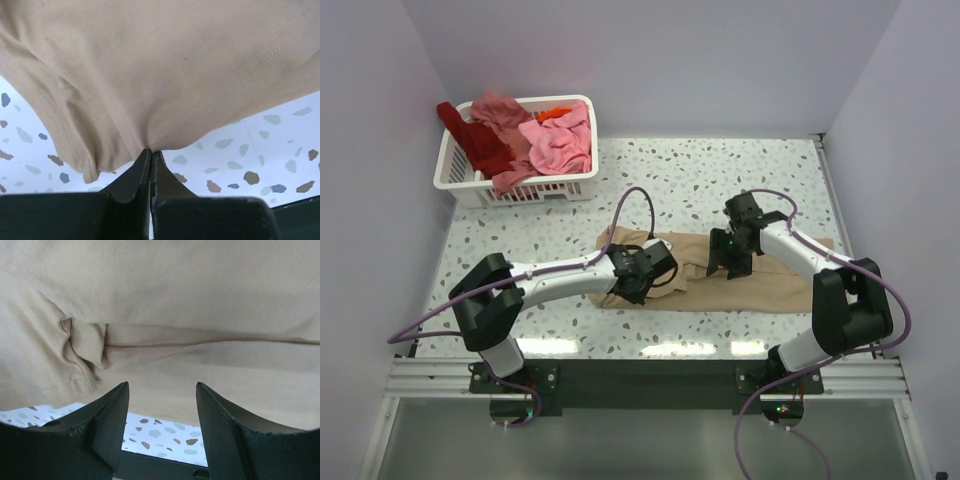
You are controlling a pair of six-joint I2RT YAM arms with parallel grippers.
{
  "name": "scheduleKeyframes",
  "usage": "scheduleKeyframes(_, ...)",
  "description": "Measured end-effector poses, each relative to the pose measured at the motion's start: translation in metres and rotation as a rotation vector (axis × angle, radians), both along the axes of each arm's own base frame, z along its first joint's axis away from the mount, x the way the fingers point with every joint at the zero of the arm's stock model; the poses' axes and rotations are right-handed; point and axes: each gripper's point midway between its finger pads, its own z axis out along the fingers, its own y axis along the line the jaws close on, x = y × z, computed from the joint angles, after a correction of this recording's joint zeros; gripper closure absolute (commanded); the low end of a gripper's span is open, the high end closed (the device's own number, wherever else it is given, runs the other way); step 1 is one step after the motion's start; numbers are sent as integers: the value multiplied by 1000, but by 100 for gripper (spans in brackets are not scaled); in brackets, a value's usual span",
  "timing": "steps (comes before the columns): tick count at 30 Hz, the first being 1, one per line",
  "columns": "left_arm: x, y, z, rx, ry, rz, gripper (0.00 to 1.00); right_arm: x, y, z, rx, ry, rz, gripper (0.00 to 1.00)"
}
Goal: Fold and stack the t-shirts
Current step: Fold the tshirt
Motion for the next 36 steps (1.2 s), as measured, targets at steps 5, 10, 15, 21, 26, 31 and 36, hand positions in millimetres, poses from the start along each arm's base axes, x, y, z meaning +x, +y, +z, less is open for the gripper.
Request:
scheduleKeyframes(5, -8, 19, -6, 59, 20, 8, 100, -1, 0, -1, -1, 3, 0, 40)
scheduleKeyframes(10, -14, 29, -9, 92, 43, 18, 46, -1, 0, -1, -2, 4, 0, 40)
scheduleKeyframes(15, -16, 31, -1, 96, 50, 50, 28, 2, -2, 7, -15, -1, 4, 40)
scheduleKeyframes(21, 1, 19, 20, 31, 36, 139, 29, 32, -11, 32, -32, -88, -20, 39)
scheduleKeyframes(26, 5, 25, -2, 80, 78, 216, 33, 44, -43, 28, -42, -82, -112, 39)
scheduleKeyframes(31, 8, 32, -32, 194, 128, 247, 34, 48, -58, 4, -57, -18, -145, 40)
scheduleKeyframes(36, 23, 24, -35, 210, 136, 254, 35, 42, -60, -24, -57, 50, -149, 40)
